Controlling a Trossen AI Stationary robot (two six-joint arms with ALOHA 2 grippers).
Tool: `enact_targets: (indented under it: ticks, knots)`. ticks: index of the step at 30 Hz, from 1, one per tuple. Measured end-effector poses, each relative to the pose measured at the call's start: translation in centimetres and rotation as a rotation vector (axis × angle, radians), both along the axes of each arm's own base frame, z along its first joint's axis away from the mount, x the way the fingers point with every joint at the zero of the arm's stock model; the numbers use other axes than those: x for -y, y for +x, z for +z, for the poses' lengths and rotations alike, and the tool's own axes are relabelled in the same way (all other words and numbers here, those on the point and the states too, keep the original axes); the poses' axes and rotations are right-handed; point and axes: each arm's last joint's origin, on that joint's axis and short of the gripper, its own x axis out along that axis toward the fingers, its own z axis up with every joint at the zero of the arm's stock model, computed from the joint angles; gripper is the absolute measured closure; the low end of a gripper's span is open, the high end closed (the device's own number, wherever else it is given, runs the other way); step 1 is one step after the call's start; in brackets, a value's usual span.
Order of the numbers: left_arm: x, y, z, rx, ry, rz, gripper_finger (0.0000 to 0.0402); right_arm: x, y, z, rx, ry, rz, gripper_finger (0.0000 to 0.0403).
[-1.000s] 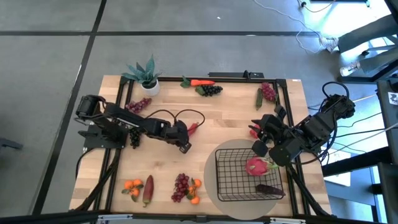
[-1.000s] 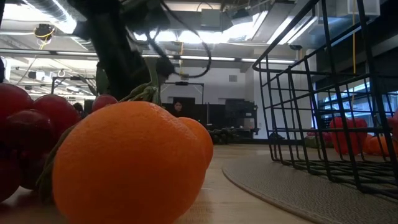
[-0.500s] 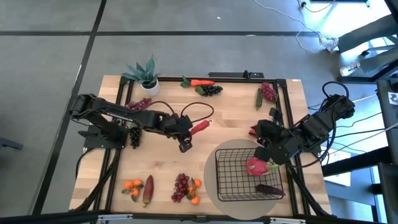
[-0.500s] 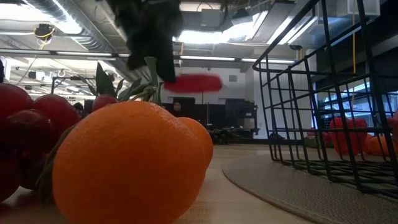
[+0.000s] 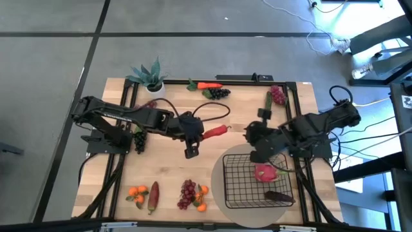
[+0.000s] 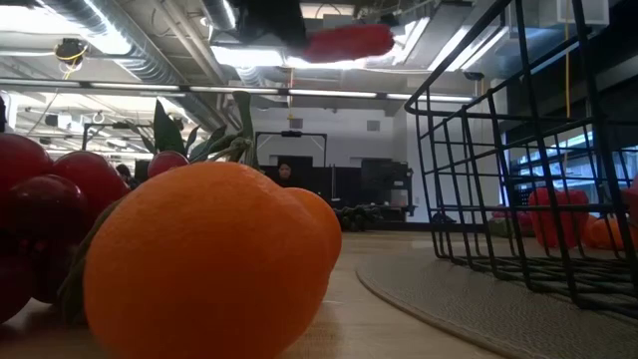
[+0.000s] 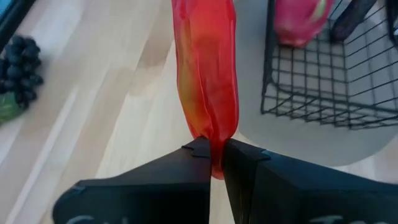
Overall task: Build produce basket
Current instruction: Put the center pepper into the wire basket
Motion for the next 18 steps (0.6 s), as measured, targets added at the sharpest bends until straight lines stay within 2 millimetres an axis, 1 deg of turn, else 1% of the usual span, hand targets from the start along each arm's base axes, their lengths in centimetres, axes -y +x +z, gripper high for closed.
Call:
enact_targets:
  ticks: [4, 12, 18]
  knots:
    - [0.1, -0.1, 0.6, 0.0, 0.012, -0.014, 0.0397, 0.8, 1.5, -0.6, -0.023, -0.025, 0.009, 0.0323]
    - [0.2, -0.1, 0.6, -0.001, 0.012, -0.015, 0.0397, 2.2, 3.6, -1.6, -0.086, -0.039, 0.049, 0.0323]
    - [0.2, -0.1, 0.6, -0.002, 0.014, -0.016, 0.0397, 3.1, 5.1, -2.4, -0.116, -0.014, 0.096, 0.0323]
